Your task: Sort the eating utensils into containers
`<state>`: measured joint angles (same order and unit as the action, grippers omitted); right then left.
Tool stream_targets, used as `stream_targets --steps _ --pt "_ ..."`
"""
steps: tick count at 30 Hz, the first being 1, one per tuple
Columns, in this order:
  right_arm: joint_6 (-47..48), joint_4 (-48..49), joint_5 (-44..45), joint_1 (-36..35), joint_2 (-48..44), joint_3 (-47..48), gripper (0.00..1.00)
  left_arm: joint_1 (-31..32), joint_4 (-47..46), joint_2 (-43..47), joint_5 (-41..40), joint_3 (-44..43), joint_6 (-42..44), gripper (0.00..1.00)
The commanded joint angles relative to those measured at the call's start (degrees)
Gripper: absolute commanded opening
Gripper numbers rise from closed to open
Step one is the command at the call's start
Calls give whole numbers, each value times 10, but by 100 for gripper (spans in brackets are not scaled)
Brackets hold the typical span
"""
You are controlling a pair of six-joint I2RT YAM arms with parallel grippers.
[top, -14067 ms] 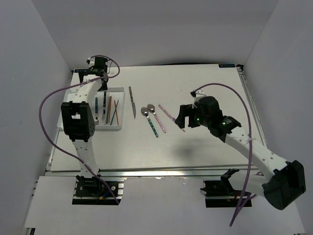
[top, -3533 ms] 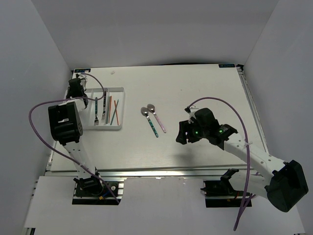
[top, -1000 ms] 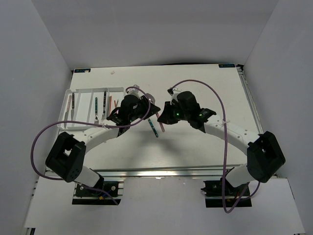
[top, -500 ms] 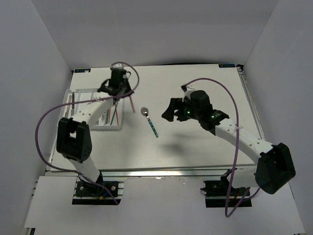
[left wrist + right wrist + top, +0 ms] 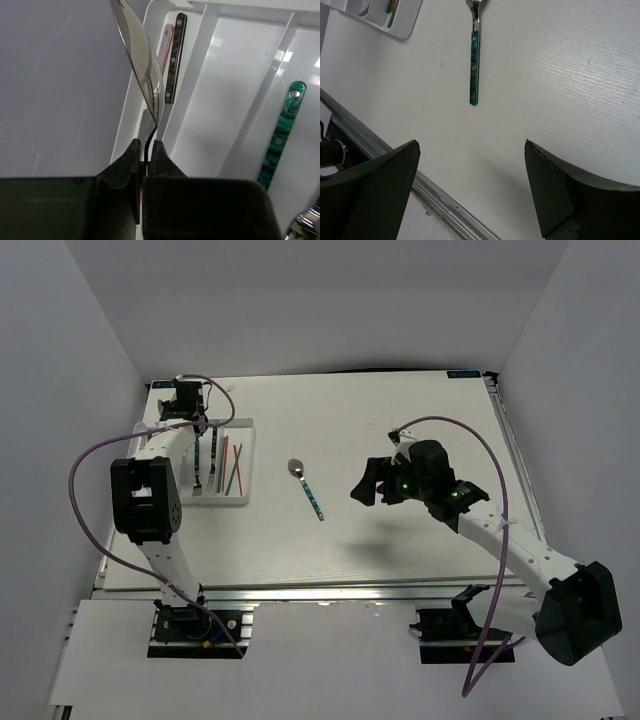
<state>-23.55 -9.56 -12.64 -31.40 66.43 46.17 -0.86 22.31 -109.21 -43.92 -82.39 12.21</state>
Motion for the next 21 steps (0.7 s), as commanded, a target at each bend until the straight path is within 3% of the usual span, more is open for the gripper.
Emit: stream_targets --steps 1,6,11,17,18,21 --pt "23 -11 -21 0 -17 0 89 -19 -99 4 0 8 85 0" --pt "23 -12 -33 0 -32 -1 89 -22 -172 -31 2 42 88 0" --pt "21 -9 -36 0 -35 -1 89 -24 -127 -65 63 7 63 2" --pt "24 -7 -37 0 -19 8 89 -25 -139 -65 92 27 51 21" --pt "23 -7 -40 1 -17 8 89 -24 -143 -65 89 29 50 31" --pt "25 -5 -42 0 -12 8 89 -25 -137 -61 80 27 41 44"
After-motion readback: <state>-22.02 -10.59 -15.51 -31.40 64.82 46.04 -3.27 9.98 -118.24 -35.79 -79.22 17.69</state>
